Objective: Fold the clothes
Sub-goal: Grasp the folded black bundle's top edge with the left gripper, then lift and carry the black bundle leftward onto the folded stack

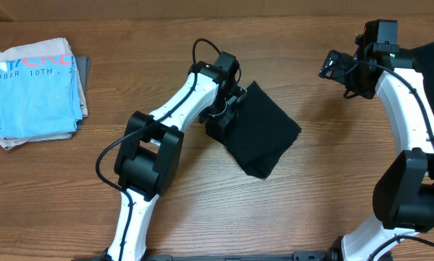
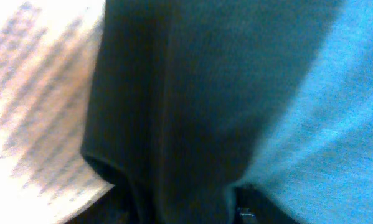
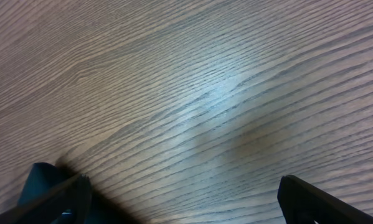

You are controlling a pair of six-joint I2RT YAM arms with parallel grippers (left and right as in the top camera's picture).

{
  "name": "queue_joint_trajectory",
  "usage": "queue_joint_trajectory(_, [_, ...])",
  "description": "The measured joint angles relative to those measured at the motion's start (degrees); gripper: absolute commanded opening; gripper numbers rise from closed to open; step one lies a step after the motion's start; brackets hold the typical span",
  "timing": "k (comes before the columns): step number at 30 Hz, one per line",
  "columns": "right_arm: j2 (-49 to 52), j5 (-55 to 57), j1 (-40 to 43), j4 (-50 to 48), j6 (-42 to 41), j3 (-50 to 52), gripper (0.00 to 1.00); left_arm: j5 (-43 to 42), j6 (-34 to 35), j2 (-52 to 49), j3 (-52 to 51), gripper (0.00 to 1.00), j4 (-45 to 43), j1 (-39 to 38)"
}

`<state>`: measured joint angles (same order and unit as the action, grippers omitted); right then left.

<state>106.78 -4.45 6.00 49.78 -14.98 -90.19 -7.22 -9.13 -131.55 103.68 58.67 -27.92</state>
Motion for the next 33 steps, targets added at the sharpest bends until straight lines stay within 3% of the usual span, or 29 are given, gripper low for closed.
queue_joint_trajectory(2, [0.0, 0.0, 0.0, 0.0, 0.0, 0.0, 1.0, -0.1, -0.1, 0.0, 0.2, 0.06, 0.9, -0.2])
queue_joint_trajectory(3, [0.0, 0.0, 0.0, 0.0, 0.0, 0.0, 1.0, -0.2, -0.1, 0.0, 0.3, 0.04, 1.0, -0.2])
queue_joint_trajectory(19, [0.0, 0.0, 0.0, 0.0, 0.0, 0.0, 1.0, 5.9, 7.1, 0.4, 5.7, 0.04, 3.1, -0.2])
queue_joint_trajectory(33, [0.0, 0.0, 0.0, 0.0, 0.0, 0.0, 1.0, 16.5, 7.8, 12.2, 5.9, 0.04, 6.1, 2.8])
